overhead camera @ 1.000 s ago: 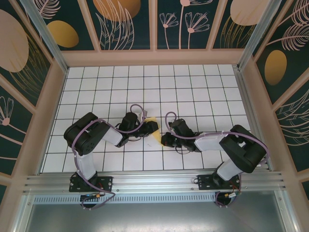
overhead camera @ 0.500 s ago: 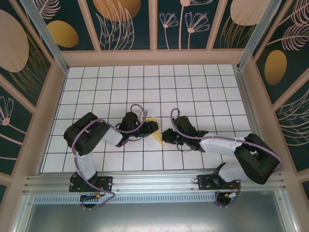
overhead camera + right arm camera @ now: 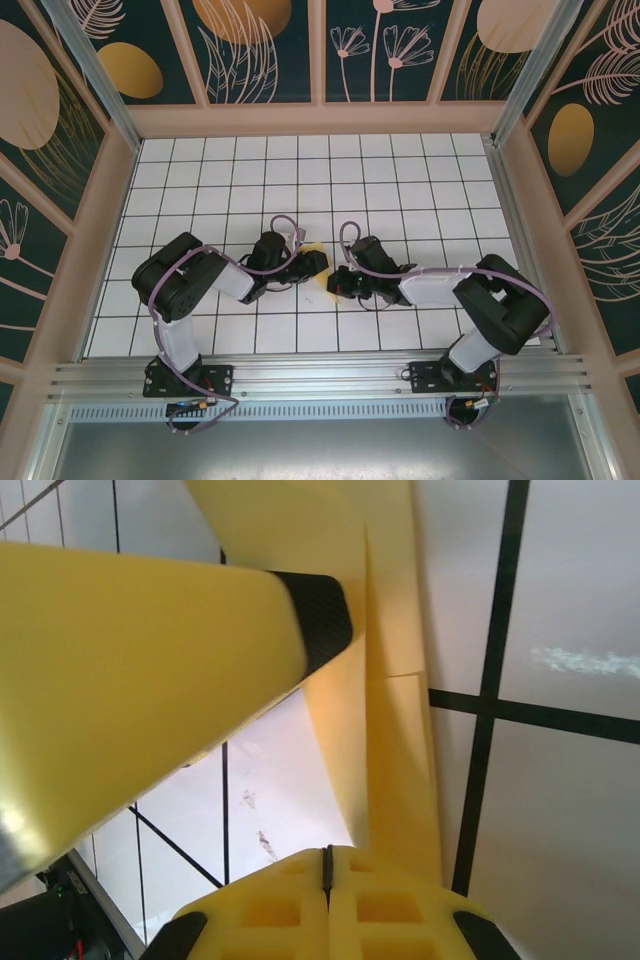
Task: Fold a paper plane with a square sheet of paper (pick it up from the middle)
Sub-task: Fold the wing for the fifth time at the center of the table.
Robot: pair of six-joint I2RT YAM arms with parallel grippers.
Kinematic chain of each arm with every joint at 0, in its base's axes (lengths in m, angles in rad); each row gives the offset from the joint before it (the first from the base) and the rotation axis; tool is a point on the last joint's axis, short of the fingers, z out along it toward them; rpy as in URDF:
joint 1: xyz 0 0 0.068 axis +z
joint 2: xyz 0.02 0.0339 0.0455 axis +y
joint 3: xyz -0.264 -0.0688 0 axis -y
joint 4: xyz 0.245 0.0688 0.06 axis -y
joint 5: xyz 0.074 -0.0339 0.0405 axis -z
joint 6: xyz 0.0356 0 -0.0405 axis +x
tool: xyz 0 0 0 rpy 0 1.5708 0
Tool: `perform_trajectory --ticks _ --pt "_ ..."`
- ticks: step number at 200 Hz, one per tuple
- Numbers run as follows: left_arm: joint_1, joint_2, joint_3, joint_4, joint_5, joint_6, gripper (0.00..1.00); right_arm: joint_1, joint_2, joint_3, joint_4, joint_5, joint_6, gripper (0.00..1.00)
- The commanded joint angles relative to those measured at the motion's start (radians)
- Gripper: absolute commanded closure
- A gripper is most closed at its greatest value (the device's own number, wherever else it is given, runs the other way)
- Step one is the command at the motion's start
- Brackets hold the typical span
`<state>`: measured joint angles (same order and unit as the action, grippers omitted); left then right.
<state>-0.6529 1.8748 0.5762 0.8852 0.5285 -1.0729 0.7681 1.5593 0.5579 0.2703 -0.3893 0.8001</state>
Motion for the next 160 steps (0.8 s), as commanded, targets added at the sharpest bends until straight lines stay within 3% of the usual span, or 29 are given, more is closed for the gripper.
perform_trajectory --ticks 1,63,123,160 --pt "0.003 0.027 -0.006 -0.117 -0.024 0.035 0.56 -0.013 0.037 -0.026 0.03 -0.048 0.021 0.96" --pt "0.004 0.03 -0.007 -0.126 -0.027 0.04 0.56 -0.013 0.084 -0.13 0.104 -0.075 0.049 0.97" --pt "0.004 0.026 -0.004 -0.135 -0.029 0.042 0.57 -0.013 -0.044 -0.033 -0.001 -0.097 0.008 0.96" --pt "0.004 0.027 0.004 -0.141 -0.028 0.042 0.56 -0.013 -0.033 -0.021 -0.01 -0.126 -0.002 0.96"
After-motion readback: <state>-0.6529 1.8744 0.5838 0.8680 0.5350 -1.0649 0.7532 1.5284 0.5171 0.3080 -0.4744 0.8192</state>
